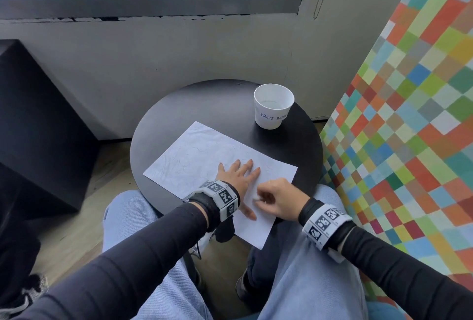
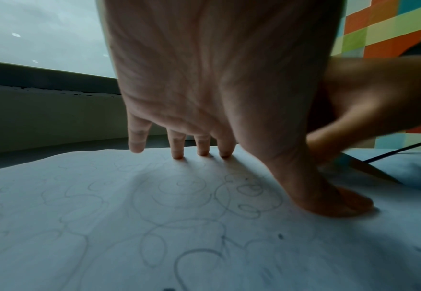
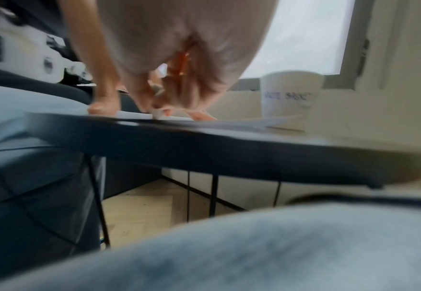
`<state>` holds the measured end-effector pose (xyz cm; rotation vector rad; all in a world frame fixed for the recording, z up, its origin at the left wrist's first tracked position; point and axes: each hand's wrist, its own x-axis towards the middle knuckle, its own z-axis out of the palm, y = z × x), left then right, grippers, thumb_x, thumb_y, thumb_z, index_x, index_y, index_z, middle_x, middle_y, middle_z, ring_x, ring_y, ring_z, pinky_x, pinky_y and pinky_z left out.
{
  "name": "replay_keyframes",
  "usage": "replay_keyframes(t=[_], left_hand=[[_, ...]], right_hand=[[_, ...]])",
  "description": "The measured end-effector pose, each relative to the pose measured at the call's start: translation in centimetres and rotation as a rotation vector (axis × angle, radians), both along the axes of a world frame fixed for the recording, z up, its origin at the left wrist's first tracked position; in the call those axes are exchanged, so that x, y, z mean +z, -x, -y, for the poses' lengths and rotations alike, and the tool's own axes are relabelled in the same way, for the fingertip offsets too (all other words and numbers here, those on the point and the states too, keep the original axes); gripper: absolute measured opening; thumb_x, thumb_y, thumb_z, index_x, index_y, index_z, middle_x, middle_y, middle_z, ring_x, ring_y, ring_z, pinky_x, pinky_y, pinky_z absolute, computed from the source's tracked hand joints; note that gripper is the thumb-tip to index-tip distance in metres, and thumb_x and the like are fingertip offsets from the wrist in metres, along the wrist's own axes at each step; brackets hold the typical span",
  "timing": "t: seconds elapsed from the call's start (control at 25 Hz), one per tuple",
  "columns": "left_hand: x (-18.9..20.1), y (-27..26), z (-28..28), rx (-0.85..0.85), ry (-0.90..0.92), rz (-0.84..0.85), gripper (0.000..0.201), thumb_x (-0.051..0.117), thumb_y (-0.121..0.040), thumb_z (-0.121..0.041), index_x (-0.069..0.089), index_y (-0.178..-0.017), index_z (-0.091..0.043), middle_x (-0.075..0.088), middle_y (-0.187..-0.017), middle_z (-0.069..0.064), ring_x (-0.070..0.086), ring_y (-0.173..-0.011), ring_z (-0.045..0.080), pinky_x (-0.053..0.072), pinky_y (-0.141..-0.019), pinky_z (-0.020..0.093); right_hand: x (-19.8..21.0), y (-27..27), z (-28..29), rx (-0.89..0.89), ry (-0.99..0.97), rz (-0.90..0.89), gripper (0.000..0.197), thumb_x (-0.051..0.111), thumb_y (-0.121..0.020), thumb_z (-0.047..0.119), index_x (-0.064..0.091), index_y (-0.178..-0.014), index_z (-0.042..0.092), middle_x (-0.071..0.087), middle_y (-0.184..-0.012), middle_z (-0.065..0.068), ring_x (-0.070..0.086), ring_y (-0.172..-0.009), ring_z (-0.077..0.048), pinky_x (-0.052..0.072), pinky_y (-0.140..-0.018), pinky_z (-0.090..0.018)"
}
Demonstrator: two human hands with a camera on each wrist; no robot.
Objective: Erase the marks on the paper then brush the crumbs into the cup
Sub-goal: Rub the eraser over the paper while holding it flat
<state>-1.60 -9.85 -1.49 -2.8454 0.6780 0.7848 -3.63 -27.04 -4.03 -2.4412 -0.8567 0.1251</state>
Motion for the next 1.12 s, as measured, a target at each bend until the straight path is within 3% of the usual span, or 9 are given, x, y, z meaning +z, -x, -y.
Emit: replay_keyframes(t=[0.08,0.2,0.36,0.4,0.52,0.64,0.84,1.04,1.12], left_hand=[[0.1,0.0,0.0,-0.003,-0.01,0.003,0.133,0.071,-0.066,-0.075,-0.011,-0.157,-0.025,-0.014,-0.165,-0.001,-0.007,-0.152,0.029,0.01,-0.117,0.064],[0.1,0.1,0.0,0.004,0.0,-0.001,0.131,0.071,-0.067,-0.075,-0.01,-0.157,-0.025,-0.013,-0.165,-0.001,-0.006,-0.152,0.029,0.01,-0.117,0.064],[0.3,0.3,0.1,0.004,-0.008,0.001,0.131,0.071,-0.067,-0.074,-0.011,-0.157,-0.025,-0.015,-0.165,-0.001,-0.007,-0.152,0.029,0.01,-0.117,0.064],[0.3,0.3,0.0,0.004,-0.013,0.0,0.131,0.071,-0.068,-0.074,-0.011,-0.157,-0.025,-0.015,-0.165,-0.001,-0.007,-0.152,0.029,0.01,-0.117,0.064],[0.3,0.5,0.1,0.006,-0.013,-0.003,0.13,0.07,-0.068,-0.075,-0.011,-0.157,-0.025,-0.014,-0.165,-0.001,-0.007,-0.152,0.029,0.009,-0.117,0.064],[0.8,0.2,-0.3,-0.031,-0.041,0.006,0.129,0.069,-0.068,-0.075,-0.01,-0.157,-0.027,-0.013,-0.165,0.001,-0.007,-0.152,0.03,0.0,-0.116,0.067],[1.0,-0.7,-1.1,-0.126,-0.121,0.036,0.125,0.071,-0.068,-0.072,-0.009,-0.156,-0.035,-0.01,-0.165,0.002,-0.014,-0.151,0.033,-0.015,-0.108,0.07],[0.9,-0.6,-0.9,-0.137,-0.137,0.062,0.127,0.072,-0.067,-0.072,-0.009,-0.156,-0.034,-0.009,-0.165,0.003,-0.015,-0.15,0.035,-0.015,-0.107,0.07],[0.9,-0.5,-1.0,-0.127,-0.133,0.06,0.127,0.072,-0.067,-0.073,-0.009,-0.156,-0.034,-0.009,-0.165,0.003,-0.014,-0.15,0.035,-0.015,-0.108,0.07]], right_hand=[[-0.3,0.0,0.1,0.03,0.007,-0.023,0.023,0.068,-0.08,0.019,0.055,-0.064,0.009,0.051,-0.056,0.004,0.041,-0.053,-0.008,0.031,-0.055,-0.011],[0.3,-1.9,1.0,-0.185,-0.001,0.079,0.028,0.066,-0.079,0.017,0.045,-0.061,0.015,0.046,-0.053,0.004,0.042,-0.053,-0.013,0.034,-0.058,-0.023],[-0.1,0.2,-0.2,0.046,0.02,-0.011,0.026,0.067,-0.08,0.017,0.048,-0.063,0.013,0.049,-0.056,0.003,0.04,-0.053,-0.01,0.029,-0.054,-0.014],[-0.3,0.0,0.1,0.033,0.031,-0.005,0.025,0.066,-0.081,0.019,0.049,-0.063,0.012,0.05,-0.056,0.002,0.04,-0.053,-0.01,0.03,-0.054,-0.014],[0.0,-2.1,1.1,-0.182,0.036,0.083,0.027,0.065,-0.081,0.016,0.046,-0.062,0.014,0.045,-0.054,0.005,0.041,-0.054,-0.013,0.035,-0.057,-0.025],[0.1,-1.5,0.6,-0.123,0.069,0.091,0.03,0.065,-0.081,0.015,0.04,-0.063,0.017,0.04,-0.055,0.007,0.04,-0.055,-0.015,0.037,-0.057,-0.03],[-0.1,-2.0,1.2,-0.224,0.064,0.088,0.028,0.06,-0.082,0.019,0.04,-0.062,0.017,0.041,-0.054,0.006,0.04,-0.054,-0.016,0.039,-0.055,-0.03],[-0.5,0.7,-0.8,0.123,0.046,0.035,0.025,0.062,-0.084,0.018,0.047,-0.064,0.014,0.044,-0.059,0.006,0.034,-0.056,-0.009,0.025,-0.057,-0.018],[-0.2,-1.1,0.0,-0.046,0.039,0.078,0.027,0.058,-0.084,0.022,0.045,-0.061,0.016,0.043,-0.057,0.007,0.036,-0.055,-0.01,0.031,-0.057,-0.022]])
